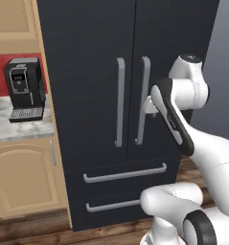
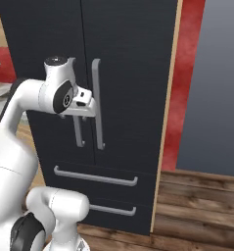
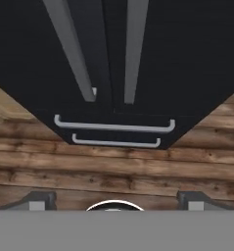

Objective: Open the fridge, grab two sodas, and place both sodas inside the bowl with ice on the dining counter.

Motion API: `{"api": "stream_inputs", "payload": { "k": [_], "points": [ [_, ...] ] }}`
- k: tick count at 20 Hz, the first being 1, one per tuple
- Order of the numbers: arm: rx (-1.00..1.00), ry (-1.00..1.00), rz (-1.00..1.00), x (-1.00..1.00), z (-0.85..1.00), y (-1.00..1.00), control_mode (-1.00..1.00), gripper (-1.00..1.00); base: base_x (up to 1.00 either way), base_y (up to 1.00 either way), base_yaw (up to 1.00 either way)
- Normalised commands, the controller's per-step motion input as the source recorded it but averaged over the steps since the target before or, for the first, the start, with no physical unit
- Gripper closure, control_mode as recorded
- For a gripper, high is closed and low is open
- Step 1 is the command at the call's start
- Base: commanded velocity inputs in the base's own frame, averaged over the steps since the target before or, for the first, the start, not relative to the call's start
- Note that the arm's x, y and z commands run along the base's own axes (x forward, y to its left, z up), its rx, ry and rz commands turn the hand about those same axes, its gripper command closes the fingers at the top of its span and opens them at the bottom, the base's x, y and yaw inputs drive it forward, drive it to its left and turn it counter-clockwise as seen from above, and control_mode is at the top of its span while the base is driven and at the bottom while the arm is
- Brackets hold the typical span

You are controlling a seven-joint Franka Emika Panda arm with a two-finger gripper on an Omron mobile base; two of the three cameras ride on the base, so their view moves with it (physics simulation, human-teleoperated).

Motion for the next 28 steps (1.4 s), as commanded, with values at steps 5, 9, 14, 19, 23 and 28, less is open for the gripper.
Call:
{"api": "stream_inputs", "payload": {
  "k": [5,9,14,19,23,28],
  "points": [
    [0.0,0.0,0.0,0.0,0.0,0.0,1.0,-1.0,0.0,0.03,0.0],
    [0.02,-0.03,0.0,0.29,0.0,0.0,-1.0,-1.0,0.03,0.01,0.0],
    [0.05,-0.15,0.0,0.61,-0.01,0.0,-1.0,-1.0,0.0,0.0,0.0],
    [0.0,-0.1,-0.02,0.49,-0.01,0.0,-1.0,-1.0,0.0,0.0,0.0],
    [-0.02,0.0,-0.1,0.23,0.0,0.0,-1.0,-1.0,0.0,0.0,0.0],
    [-0.02,-0.04,-0.07,0.26,0.0,0.01,-1.0,-1.0,0.0,0.0,0.0]
  ]
}}
